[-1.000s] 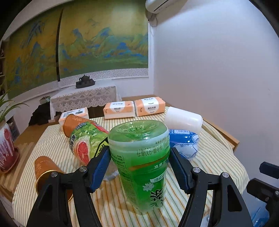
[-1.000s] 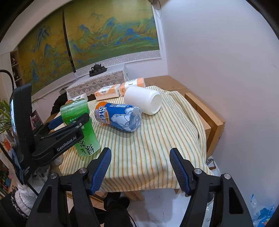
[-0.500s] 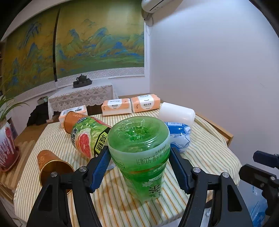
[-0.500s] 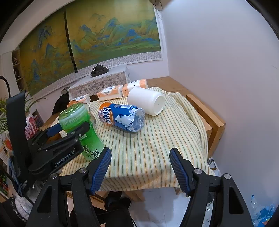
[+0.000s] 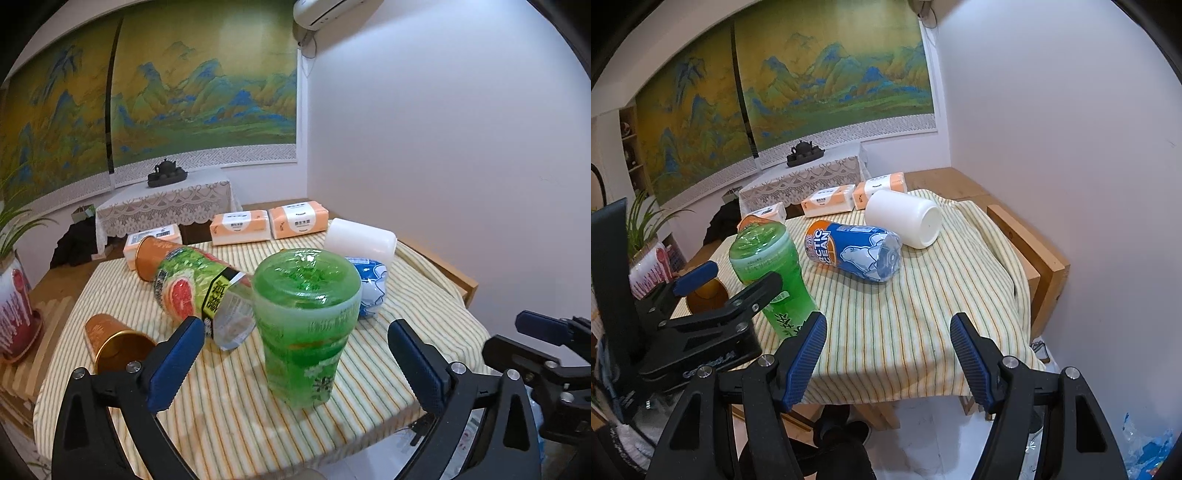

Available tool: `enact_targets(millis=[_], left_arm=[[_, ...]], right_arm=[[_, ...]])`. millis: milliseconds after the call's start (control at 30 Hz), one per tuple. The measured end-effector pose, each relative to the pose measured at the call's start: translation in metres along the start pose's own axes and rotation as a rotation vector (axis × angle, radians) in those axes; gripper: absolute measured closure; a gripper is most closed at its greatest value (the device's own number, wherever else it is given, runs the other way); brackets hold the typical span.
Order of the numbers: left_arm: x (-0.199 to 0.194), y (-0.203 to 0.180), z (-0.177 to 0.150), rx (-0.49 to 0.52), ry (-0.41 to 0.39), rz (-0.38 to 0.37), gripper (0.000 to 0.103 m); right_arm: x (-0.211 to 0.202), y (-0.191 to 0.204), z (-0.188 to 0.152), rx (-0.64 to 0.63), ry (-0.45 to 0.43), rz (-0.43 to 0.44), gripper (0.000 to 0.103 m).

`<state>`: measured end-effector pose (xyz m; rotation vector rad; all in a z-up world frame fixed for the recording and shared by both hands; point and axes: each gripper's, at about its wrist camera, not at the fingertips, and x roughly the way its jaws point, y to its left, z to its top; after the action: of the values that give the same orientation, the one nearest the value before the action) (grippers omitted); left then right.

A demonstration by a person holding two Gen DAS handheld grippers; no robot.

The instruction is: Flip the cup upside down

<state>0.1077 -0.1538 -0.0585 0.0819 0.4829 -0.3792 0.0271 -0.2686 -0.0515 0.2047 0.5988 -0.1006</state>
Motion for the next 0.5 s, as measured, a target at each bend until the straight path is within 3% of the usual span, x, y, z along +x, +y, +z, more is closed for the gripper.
enact_targets(millis=[300,433,500], left_arm=[[-0.04,0.023,0.002,-0.044,-0.016,0.058,0.002],[-0.064,0.037,0.002,-0.076,-0.022,0.094,0.002],[-0.078,0.044,0.0,-0.088,-0.028,0.115,0.002]], right_arm=[[-0.005,0.02,-0.004,-0.049,-0.034,0.017,0.032],[-0.013,0.03,-0.004,-0.055,-0.088,0.033,0.019],[-0.018,0.035,-0.003,-0.063,-0.123,0.036,0.019]])
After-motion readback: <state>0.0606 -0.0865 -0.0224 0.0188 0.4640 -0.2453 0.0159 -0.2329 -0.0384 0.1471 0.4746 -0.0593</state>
